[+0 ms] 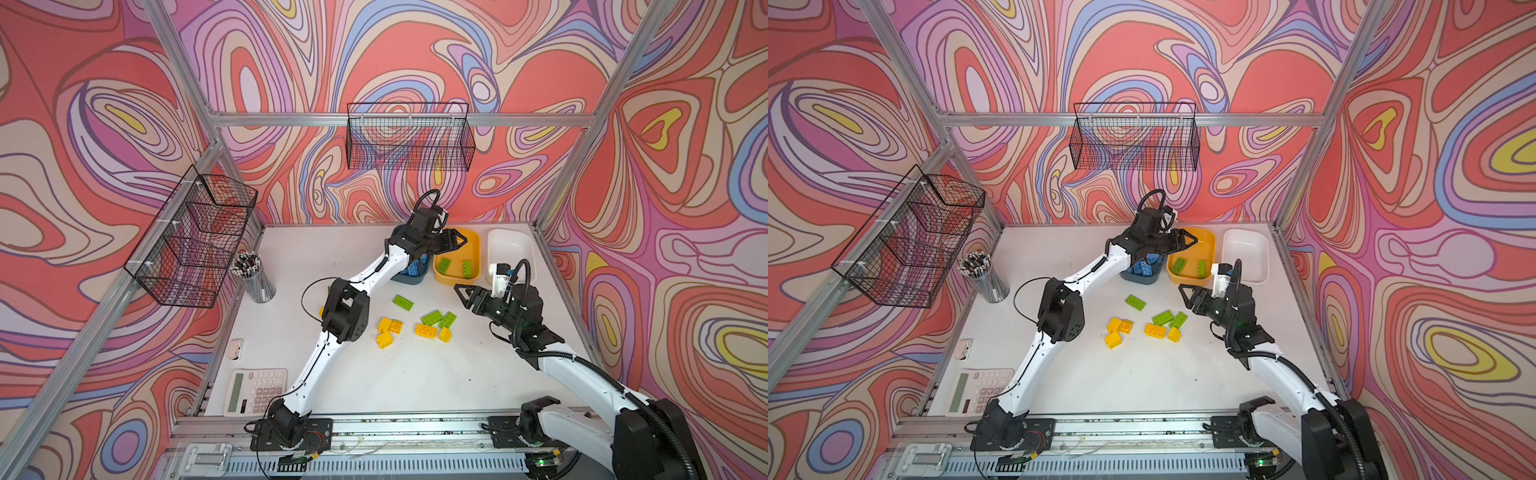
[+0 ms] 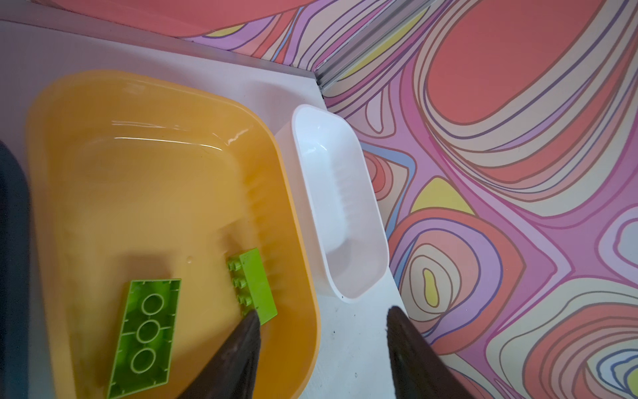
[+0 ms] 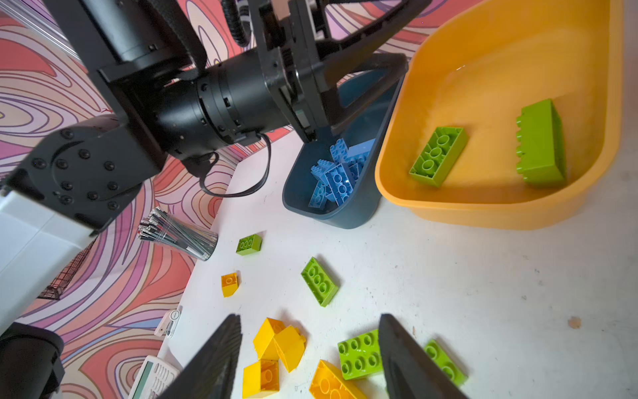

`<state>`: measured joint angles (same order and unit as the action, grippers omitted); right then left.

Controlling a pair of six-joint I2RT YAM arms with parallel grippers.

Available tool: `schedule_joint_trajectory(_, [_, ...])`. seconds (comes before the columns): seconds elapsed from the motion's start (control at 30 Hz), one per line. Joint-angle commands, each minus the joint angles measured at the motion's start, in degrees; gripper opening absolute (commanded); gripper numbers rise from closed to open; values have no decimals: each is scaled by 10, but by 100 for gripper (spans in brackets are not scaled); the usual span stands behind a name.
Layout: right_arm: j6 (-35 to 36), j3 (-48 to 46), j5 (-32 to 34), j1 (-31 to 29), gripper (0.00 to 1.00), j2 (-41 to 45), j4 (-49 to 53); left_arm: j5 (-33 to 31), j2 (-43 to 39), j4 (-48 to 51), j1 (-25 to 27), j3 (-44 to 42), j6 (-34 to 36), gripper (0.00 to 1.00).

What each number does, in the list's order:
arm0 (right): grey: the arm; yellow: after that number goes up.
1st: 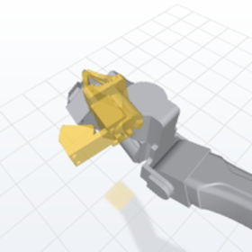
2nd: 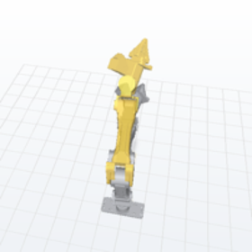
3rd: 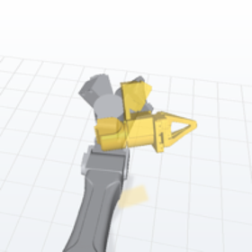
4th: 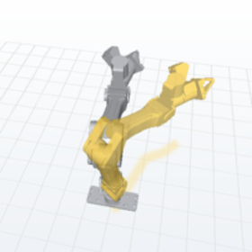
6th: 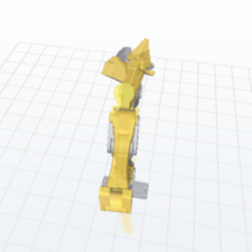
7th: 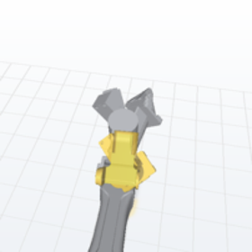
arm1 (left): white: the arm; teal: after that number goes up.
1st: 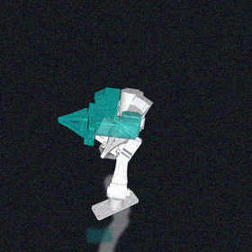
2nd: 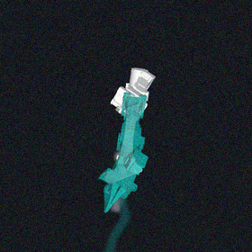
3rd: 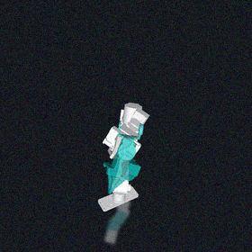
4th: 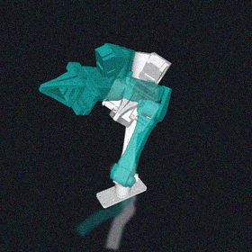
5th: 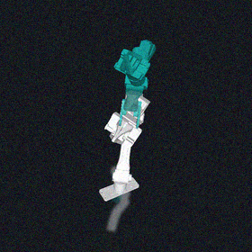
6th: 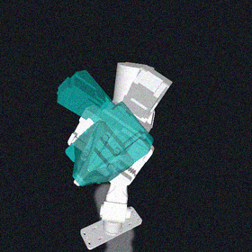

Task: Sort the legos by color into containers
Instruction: 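Carry the lime-green brick with the left gripper into the yellow bin and release, then withdraw the left gripper while the right gripper lowers onto a lime-green brick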

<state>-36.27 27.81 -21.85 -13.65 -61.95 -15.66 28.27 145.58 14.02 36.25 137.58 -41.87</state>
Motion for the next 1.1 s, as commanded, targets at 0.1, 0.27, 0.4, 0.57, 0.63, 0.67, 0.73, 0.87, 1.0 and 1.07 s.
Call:
schedule_joint_trajectory(0.1, [48,55,44,-21,67,-33,103,-44,-195,19,-31,-135,71,60])
schedule_joint_trajectory(0.27, [93,110,91,-58,69,-93,187,-101,-353,62,-39,-250,145,61])
schedule_joint_trajectory(0.4, [133,141,120,-88,73,-140,221,-141,-477,84,-40,-355,190,62])
schedule_joint_trajectory(0.57, [171,184,167,-124,74,-213,264,-191,-634,111,-47,-494,224,65])
schedule_joint_trajectory(0.63, [188,199,190,-142,74,-238,275,-209,-692,120,-51,-548,237,66])
schedule_joint_trajectory(0.67, [197,207,202,-150,74,-253,283,-219,-723,125,-52,-571,243,67])
schedule_joint_trajectory(0.73, [212,224,222,-164,75,-276,298,-237,-777,133,-55,-623,251,68])
schedule_joint_trajectory(0.87, [231,243,232,-177,76,-307,310,-261,-861,152,-59,-703,267,69])
schedule_joint_trajectory(1.0, [242,265,236,-189,76,-332,324,-283,-906,172,-60,-754,277,69])
schedule_joint_trajectory(1.07, [244,276,251,-197,76,-346,335,-294,-921,178,-60,-772,276,69])
